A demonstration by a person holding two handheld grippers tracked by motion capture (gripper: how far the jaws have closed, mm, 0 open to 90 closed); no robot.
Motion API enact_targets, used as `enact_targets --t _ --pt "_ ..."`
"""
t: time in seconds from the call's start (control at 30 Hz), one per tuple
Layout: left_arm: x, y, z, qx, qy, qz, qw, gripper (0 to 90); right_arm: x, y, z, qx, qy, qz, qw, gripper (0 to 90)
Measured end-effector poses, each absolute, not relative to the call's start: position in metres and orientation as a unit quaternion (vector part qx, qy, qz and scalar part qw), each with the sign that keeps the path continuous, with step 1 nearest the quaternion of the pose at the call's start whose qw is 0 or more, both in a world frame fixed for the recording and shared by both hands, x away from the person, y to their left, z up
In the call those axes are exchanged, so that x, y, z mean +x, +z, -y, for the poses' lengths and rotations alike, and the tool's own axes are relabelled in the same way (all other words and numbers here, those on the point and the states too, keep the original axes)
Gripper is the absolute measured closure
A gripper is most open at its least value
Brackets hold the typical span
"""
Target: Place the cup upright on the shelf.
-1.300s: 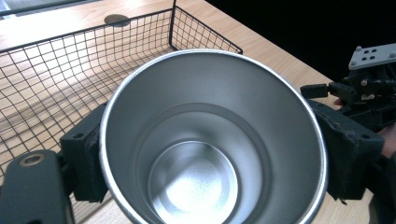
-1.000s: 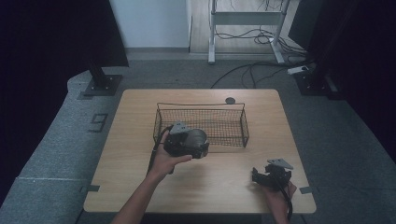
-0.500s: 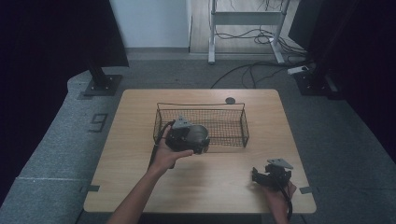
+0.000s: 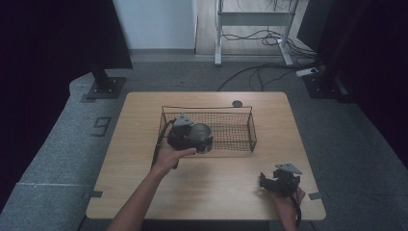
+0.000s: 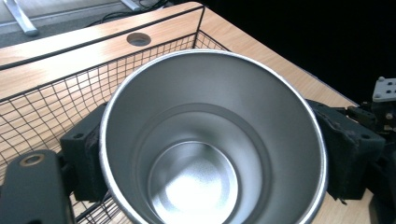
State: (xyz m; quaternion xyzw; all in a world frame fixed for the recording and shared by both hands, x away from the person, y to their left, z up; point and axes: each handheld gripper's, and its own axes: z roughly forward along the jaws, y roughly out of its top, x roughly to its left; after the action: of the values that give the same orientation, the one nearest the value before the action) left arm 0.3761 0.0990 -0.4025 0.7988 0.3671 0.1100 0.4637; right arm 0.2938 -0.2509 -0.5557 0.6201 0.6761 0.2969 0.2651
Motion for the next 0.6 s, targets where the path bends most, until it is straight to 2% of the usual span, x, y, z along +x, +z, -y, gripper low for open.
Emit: enact_targets --t 0.6 --pt "0.391 -0.398 -0.099 0.798 0.110 -0.366 0.466 14.5 0.294 -0.556 0.251 0.620 0.298 -0.675 0.265 7.8"
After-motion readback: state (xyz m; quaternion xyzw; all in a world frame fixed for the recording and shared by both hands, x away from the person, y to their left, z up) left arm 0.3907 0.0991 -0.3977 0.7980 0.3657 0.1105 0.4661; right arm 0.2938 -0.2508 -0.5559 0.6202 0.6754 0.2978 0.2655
